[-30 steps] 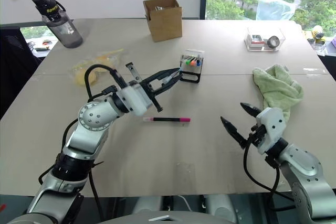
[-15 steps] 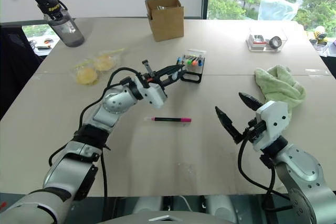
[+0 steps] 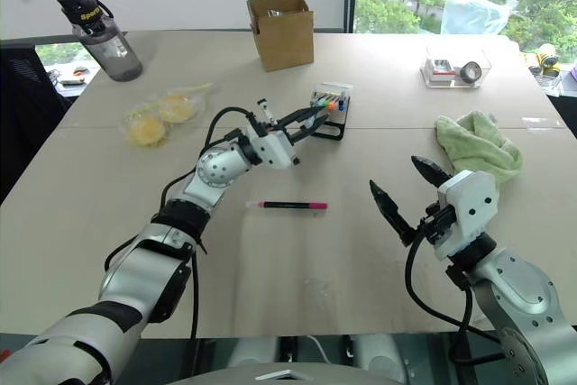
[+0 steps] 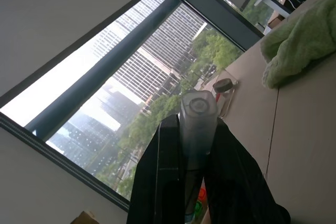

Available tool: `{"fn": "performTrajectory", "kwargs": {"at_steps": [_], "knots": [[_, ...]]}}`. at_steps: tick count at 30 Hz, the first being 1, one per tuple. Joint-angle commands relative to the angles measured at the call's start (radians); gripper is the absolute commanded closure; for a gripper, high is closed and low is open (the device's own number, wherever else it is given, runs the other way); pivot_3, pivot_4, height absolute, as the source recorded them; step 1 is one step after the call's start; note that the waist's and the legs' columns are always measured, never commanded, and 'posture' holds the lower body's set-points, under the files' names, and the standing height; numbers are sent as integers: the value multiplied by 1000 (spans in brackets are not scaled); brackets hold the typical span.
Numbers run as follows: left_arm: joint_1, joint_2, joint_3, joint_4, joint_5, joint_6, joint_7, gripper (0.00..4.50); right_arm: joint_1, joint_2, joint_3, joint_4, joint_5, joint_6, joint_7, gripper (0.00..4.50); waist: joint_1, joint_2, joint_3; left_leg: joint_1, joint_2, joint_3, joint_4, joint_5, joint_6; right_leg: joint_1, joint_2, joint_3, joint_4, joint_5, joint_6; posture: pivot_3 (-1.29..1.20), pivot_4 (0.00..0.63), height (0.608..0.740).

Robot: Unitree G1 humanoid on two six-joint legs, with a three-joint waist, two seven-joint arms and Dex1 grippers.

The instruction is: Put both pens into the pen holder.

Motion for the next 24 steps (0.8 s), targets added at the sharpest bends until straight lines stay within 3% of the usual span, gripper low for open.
{"fn": "performTrajectory", "kwargs": {"at_steps": [1,14,24], "knots": [[-40,-7,22,23,-12,-36,26,4500,-4,-7,-15,-43,3,0,-12,288,-1,0,0,0,0,0,0,0,0,0,0,0,0,0,0,0,150,736],[-31,-16,29,18,-45,-61,20,4500,-2,-14,-8,-38,-11,-7,-8,288,-1,0,0,0,0,0,0,0,0,0,0,0,0,0,0,0,150,736],[-93,-59,27,146,-4,-28,74,4500,-22,-16,-2,-35,-10,-3,-5,288,0,0,0,0,-1,0,2,0,0,0,2,0,1,0,0,0,150,736]]}}
